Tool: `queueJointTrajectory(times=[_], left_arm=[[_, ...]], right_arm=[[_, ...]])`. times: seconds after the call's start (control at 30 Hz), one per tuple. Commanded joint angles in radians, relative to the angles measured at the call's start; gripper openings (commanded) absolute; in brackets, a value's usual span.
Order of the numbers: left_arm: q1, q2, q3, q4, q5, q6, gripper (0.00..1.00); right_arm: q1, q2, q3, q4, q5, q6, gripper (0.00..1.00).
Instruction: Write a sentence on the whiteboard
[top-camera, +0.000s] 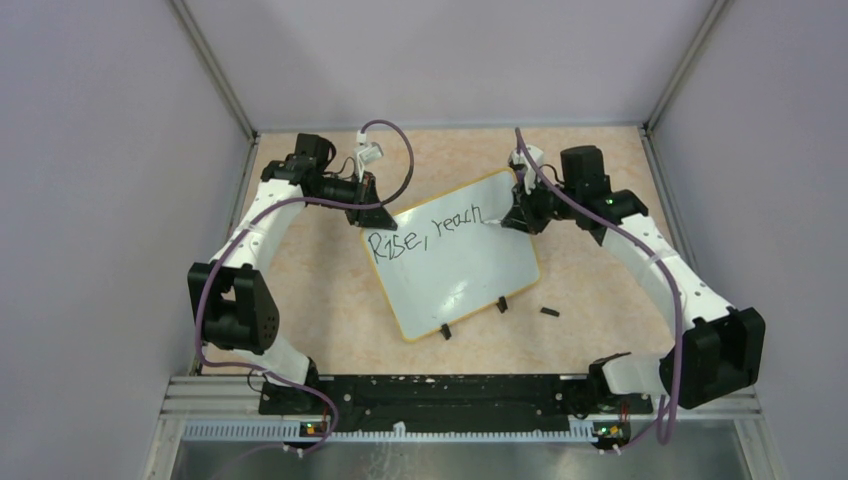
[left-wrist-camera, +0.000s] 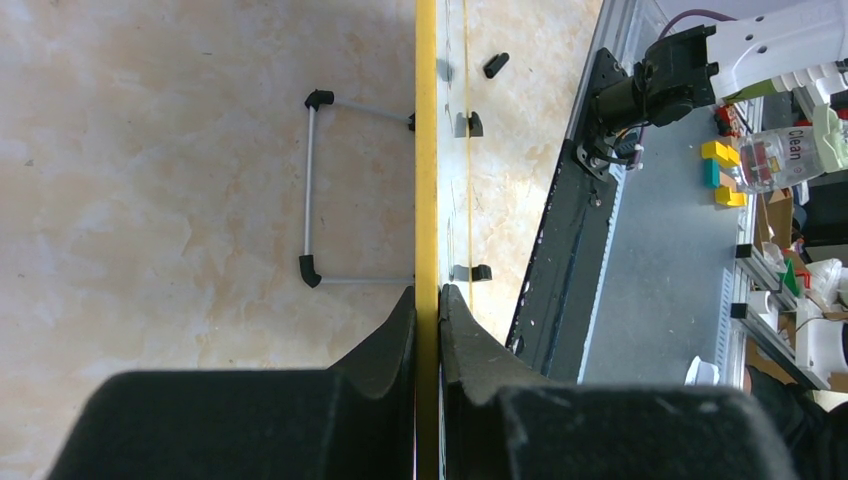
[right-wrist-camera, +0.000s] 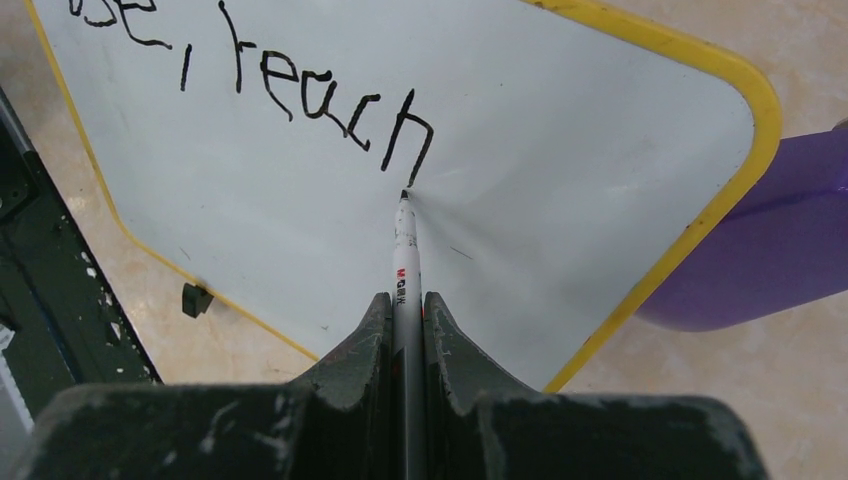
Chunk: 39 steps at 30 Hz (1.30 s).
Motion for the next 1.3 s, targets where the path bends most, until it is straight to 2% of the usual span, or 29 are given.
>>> queueJointTrajectory(times=[0.0, 0.17, 0.47, 0.57, 0.7, 0.9, 1.27], left_arm=[[-0.018, -0.024, 0.005, 0.046, -0.030, 0.033, 0.04], [-0.016, -0.028, 0.015, 0.047, -0.021, 0.020, 0.23], [0.008, -0.042, 0.056, 0.003, -0.035, 0.031, 0.46], [0.021, -0.061, 0.047, -0.013, -0.037, 0.042, 0.50], [0.045, -0.082, 0.012, -0.034, -0.025, 0.055, 0.50], [0.071, -0.105, -0.016, -0.063, -0.015, 0.086, 0.44], [0.073, -0.099, -0.035, -0.047, -0.009, 0.079, 0.24]], right_arm=[[-0.009, -0.052, 0.047, -0.023, -0.058, -0.019, 0.00], [0.018, -0.067, 0.090, -0.058, -0.100, -0.008, 0.00], [0.165, -0.083, 0.071, -0.043, -0.079, 0.047, 0.00], [0.211, -0.091, 0.037, 0.003, -0.065, 0.080, 0.00], [0.260, -0.094, 0.006, 0.061, -0.049, 0.114, 0.00], [0.336, -0.092, -0.038, 0.131, -0.011, 0.140, 0.00], [0.474, -0.083, -0.145, 0.300, 0.077, 0.162, 0.00]])
